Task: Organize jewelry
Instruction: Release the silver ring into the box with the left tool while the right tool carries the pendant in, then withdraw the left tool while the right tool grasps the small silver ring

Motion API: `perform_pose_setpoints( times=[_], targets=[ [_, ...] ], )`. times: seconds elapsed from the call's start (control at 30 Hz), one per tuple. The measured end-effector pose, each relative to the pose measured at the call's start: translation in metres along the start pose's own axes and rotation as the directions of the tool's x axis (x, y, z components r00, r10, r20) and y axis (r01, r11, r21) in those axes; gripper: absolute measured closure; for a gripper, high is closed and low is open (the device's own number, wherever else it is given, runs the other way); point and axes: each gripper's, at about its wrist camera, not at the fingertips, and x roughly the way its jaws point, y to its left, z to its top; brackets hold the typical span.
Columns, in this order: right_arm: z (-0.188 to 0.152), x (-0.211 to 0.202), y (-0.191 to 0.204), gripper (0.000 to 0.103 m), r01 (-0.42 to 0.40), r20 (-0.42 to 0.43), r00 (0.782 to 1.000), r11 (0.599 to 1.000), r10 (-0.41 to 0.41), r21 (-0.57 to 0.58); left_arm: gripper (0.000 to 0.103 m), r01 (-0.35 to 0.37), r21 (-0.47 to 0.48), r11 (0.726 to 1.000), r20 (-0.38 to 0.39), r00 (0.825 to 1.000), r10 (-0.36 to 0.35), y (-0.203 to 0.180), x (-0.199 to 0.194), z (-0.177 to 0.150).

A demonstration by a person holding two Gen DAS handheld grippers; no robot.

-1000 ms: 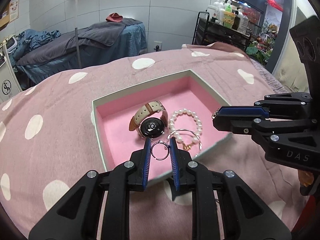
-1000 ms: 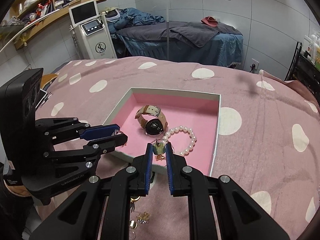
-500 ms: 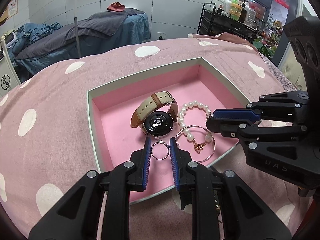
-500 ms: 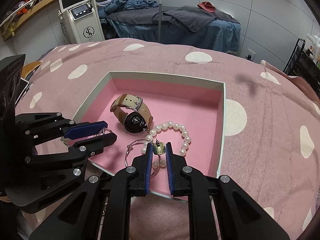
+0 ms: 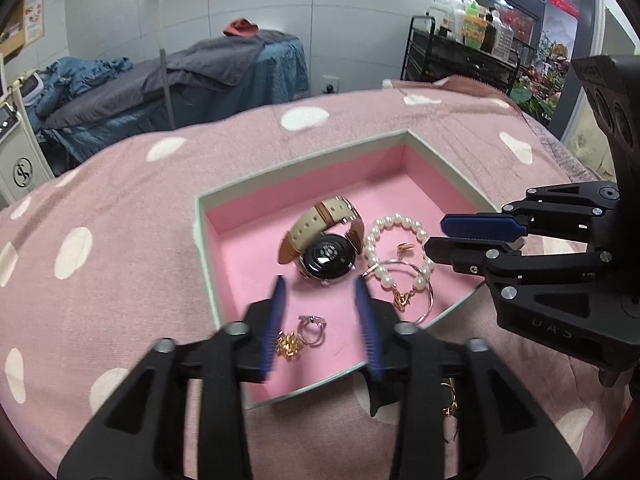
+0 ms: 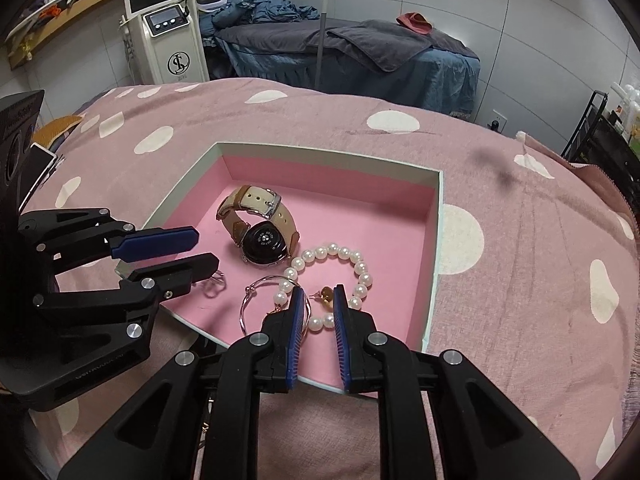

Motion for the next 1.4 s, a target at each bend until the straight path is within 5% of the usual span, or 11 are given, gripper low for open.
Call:
perform_pose_setpoints(
  times=[0.03, 0.23, 0.37, 0.97, 1.4],
  targets=[
    [0.001, -0.004, 0.0, 0.078, 0.002, 0.018, 1.0, 1.0, -0.002, -0.003, 0.042, -0.012, 0.001, 1.0, 0.021, 1.0, 0.012, 0.001, -0.006, -0.001],
    [-0.001, -0.033, -0.003, 0.049, 0.051, 0.109, 0.993, 0.999, -0.05, 0.002, 0.021, -0.058, -0.024, 0.998, 0.122, 0.991, 0.06, 0.009, -0.047, -0.008],
    [-0.01, -0.047, -0.005, 0.041, 0.028, 0.128, 0.991, 0.999, -0.031, 0.023, 0.017, -0.043, -0.049, 0.998, 0.15, 0.987, 0.05, 0.012, -0.067, -0.022],
    [-0.084, -0.087, 0.0, 0.041, -0.048, 0.1, 0.994, 0.996, 0.04, 0.079, 0.01, -0.058, -0.013, 0.998, 0.117, 0.991, 0.059, -0.021, -0.096, -0.095],
    [-0.126, -0.07, 0.045, 0.048, -0.09, -0.012, 0.996, 0.996, 0.089, -0.03, 0.01, -0.016, -0.042, 0.999, 0.072, 0.997, 0.019, -0.032, -0.092, -0.126]
  ],
)
